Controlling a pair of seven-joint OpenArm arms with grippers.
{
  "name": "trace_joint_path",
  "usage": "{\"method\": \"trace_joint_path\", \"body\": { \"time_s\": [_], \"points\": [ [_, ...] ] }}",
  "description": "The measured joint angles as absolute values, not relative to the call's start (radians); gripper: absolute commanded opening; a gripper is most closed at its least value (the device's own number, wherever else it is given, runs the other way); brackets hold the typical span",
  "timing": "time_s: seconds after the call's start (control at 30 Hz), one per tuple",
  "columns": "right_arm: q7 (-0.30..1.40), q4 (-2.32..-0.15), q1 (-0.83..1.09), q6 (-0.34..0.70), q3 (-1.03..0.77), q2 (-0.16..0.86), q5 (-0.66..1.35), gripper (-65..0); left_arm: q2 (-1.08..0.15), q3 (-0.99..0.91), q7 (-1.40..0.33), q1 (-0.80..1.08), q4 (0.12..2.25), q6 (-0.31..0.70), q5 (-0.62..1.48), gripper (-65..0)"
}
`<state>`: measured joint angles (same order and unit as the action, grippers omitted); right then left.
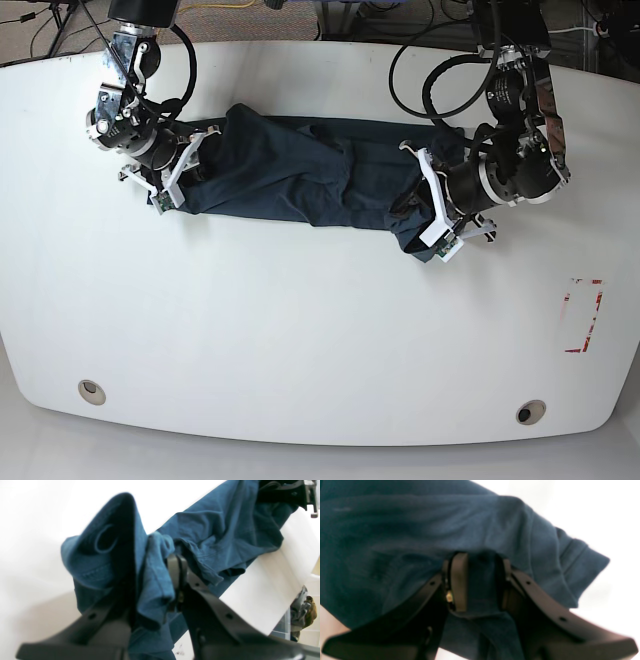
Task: Layout the t-shirt on the table in an organized manner, then fold the t-shirt properly
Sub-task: 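Lift the strip end with the left gripper and fold it toward the right gripper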
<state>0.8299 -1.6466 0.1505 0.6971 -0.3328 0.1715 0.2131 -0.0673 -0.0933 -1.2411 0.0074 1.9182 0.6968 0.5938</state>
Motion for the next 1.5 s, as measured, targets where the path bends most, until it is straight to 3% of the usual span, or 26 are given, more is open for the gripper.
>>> {"method": "trace_joint_path", "body": {
  "time_s": [0.07, 0.27, 0.4, 0.6, 0.73, 1.0, 1.5],
  "points": [
    [0.83, -1.647, 0.15, 0.697, -0.332, 0.172, 0.213, -48.4, -0.067, -0.069, -1.242, 0.007, 1.917, 0.697, 0.575, -54.7],
    [0.83, -1.647, 0.15, 0.697, -0.332, 0.174, 0.213, -48.4, -0.064, -0.001, -1.241, 0.008, 1.917, 0.697, 0.583, -36.8],
    [0.83, -1.647, 0.15, 0.697, -0.332, 0.175, 0.213, -48.4, -0.04, 0.05, -1.261, 0.006, 1.917, 0.696, 0.572, -30.4],
    [0.83, -1.647, 0.149, 0.697, -0.332, 0.171, 0.213, -48.4, 0.039, 0.109, -1.416, -0.032, 1.923, 0.698, 0.624, -32.1],
    [0.83, -1.647, 0.148, 0.697, -0.332, 0.175, 0.213, -48.4, 0.038, 0.027, -1.402, -0.09, 1.929, 0.697, 0.691, -32.1],
    [0.83, -1.647, 0.153, 0.697, -0.332, 0.175, 0.213, -48.4, -0.074, -0.228, -1.422, -0.092, 1.894, 0.697, 0.723, -31.9],
    [0.83, -1.647, 0.151, 0.696, -0.333, 0.16, 0.213, -48.4, -0.157, -0.256, -1.415, -0.033, 1.641, 0.697, 0.831, -31.9]
  ]
}}
